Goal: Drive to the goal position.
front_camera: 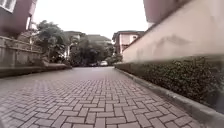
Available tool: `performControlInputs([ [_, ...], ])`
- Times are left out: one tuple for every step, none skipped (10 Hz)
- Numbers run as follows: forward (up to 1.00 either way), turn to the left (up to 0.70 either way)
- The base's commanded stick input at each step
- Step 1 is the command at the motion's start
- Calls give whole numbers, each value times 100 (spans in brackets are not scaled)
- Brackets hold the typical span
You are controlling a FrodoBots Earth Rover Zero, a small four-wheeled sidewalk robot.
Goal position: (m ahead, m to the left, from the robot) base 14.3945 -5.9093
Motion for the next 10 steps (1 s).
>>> performControlInputs([
  [70, 0],
  [70, 0],
  [70, 0],
  [70, 0],
  [70, 0],
  [70, 0],
  [70, 0],
  [70, 0],
  [70, 0],
  [70, 0],
])
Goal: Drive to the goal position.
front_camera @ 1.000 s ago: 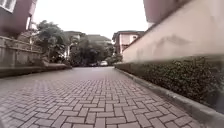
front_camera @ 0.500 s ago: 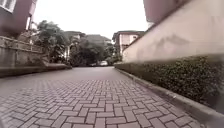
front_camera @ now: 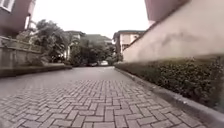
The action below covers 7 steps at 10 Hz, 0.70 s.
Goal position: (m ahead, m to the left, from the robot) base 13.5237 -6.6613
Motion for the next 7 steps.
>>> performControlInputs([
  [70, 0],
  [70, 0],
  [70, 0],
  [70, 0],
  [70, 0],
  [70, 0],
  [70, 0],
])
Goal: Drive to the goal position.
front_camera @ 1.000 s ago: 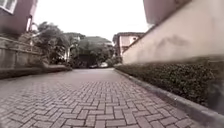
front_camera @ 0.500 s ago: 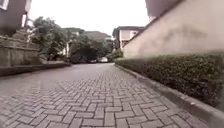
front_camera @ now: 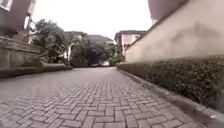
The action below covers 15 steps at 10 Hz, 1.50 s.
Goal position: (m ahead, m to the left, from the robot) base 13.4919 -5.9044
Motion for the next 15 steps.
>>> performControlInputs([
  [70, 0],
  [70, 0],
  [70, 0],
  [70, 0],
  [70, 0],
  [70, 0],
  [70, 0],
  [70, 0],
  [70, 0],
  [70, 0],
  [70, 0],
  [70, 0],
  [70, 0],
  [70, 0],
  [70, 0],
])
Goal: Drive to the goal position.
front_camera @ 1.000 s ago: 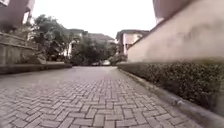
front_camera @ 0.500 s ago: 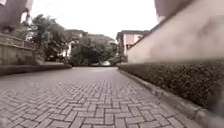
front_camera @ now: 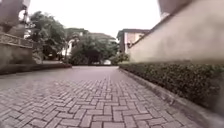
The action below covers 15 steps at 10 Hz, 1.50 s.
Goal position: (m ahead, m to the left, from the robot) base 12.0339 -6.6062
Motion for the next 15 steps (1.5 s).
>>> performControlInputs([
  [70, 35],
  [70, 34],
  [70, 28],
  [70, 22],
  [70, 0],
  [70, 0],
  [70, 0],
  [70, 0],
  [70, 0],
  [70, 0],
  [70, 0],
  [70, 0],
  [70, 0],
  [70, 0],
  [70, 0],
])
